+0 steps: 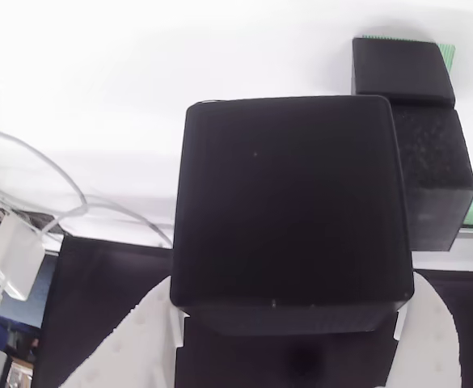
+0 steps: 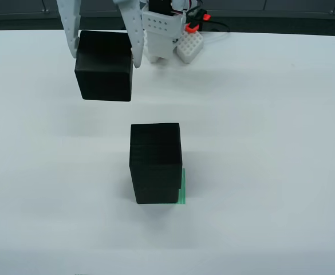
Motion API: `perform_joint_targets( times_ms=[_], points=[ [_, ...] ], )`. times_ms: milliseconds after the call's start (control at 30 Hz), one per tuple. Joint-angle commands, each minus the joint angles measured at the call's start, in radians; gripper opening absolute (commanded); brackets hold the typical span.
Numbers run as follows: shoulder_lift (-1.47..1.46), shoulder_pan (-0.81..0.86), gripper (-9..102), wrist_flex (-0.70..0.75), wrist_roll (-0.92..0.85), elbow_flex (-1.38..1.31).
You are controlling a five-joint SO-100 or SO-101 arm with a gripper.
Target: Stack 3 Blocks on the chosen place.
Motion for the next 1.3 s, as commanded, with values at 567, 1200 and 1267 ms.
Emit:
perform_joint_targets(
  times_ms=[567, 1200, 1267],
  points=[
    [-0.098, -0.121, 21, -0.206, 0.106, -0.037],
    [-0.155, -0.193, 21, -0.291, 0.199, -0.015],
    [-0.155, -0.193, 21, -0.311, 0.199, -0.002]
  ],
)
